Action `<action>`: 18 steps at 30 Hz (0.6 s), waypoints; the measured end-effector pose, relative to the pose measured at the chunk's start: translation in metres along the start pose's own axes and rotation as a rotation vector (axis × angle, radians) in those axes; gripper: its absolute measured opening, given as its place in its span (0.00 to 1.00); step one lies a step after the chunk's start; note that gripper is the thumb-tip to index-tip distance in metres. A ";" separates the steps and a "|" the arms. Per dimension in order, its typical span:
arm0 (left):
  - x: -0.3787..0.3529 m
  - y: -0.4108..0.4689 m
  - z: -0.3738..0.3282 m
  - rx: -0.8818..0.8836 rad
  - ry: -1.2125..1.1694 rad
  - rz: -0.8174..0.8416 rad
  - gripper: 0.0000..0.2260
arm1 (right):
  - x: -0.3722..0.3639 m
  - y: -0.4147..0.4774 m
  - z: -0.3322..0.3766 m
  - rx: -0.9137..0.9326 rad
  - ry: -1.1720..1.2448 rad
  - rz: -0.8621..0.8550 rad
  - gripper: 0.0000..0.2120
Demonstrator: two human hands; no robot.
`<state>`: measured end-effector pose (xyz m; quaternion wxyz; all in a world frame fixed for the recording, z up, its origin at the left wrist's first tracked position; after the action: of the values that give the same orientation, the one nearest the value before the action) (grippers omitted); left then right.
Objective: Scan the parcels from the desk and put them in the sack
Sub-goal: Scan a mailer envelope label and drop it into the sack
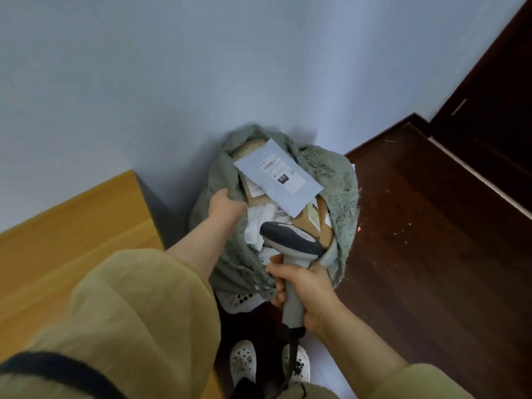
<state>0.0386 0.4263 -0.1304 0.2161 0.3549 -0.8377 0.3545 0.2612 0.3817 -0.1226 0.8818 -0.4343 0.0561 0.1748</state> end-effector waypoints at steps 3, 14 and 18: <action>0.031 -0.011 0.016 -0.164 0.257 -0.030 0.27 | -0.039 -0.004 -0.011 -0.062 -0.002 0.085 0.02; 0.234 -0.087 0.190 0.046 0.522 -0.264 0.25 | -0.217 -0.070 -0.111 -0.344 -0.183 0.457 0.05; 0.313 -0.121 0.275 0.194 0.436 -0.373 0.24 | -0.279 -0.099 -0.152 -0.358 -0.320 0.546 0.03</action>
<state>-0.1062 0.0230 -0.0649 0.4172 0.4372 -0.6541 0.4549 0.0444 0.1343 -0.0729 0.7102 -0.5180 -0.0001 0.4767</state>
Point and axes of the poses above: each hand's wrist, its own y-axis towards the middle knuckle, its own x-axis out of the back of the hand, z = x × y, the point moved 10 cm from there along y, towards the middle knuckle, and after that the axes turned 3 degrees about -z, right-handed, at the moved point
